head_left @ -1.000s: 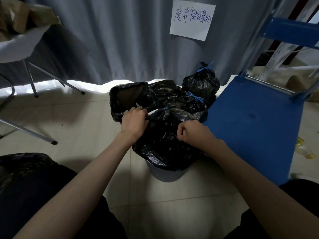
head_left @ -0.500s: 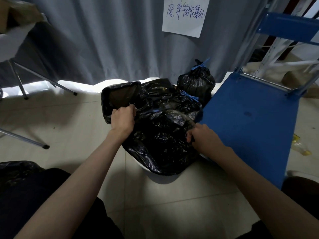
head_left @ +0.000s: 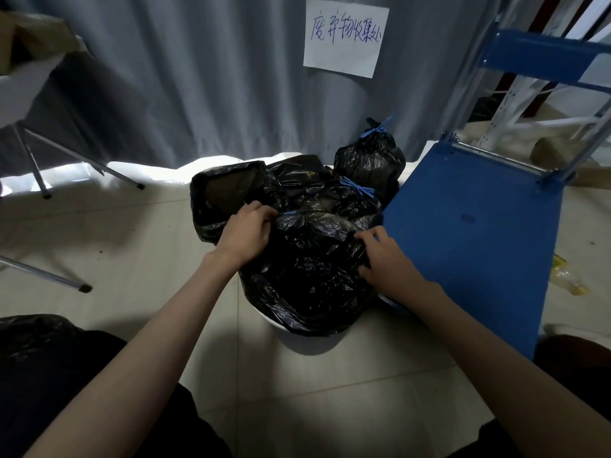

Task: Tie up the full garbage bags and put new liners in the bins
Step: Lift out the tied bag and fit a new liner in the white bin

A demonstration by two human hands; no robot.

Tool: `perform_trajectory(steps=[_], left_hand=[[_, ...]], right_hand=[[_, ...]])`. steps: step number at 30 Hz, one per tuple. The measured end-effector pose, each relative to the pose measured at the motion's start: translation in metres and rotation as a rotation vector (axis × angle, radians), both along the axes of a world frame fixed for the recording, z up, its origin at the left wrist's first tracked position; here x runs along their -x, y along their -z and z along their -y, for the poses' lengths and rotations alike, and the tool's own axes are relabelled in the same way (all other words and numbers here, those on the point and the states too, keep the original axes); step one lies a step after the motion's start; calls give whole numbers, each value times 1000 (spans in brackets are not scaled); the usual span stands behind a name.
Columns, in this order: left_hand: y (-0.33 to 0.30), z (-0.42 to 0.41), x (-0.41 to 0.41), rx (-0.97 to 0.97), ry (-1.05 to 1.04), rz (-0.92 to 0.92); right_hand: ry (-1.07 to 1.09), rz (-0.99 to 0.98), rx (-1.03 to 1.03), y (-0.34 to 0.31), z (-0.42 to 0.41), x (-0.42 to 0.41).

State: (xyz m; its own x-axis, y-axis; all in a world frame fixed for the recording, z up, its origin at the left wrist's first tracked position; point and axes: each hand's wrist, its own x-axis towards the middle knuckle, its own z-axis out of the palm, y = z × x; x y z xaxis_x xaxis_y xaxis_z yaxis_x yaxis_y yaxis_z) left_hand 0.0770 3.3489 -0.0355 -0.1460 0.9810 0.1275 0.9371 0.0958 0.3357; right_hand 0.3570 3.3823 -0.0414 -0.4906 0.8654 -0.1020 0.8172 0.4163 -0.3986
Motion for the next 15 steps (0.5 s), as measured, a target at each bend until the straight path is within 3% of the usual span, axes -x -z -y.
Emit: perform_trajectory(steps=[12, 15], left_hand=[[6, -27, -31, 190, 82, -134], [11, -32, -31, 286, 35, -77]], right_hand=[[-22, -37, -5, 8, 0, -4], [-23, -70, 24, 3, 3, -7]])
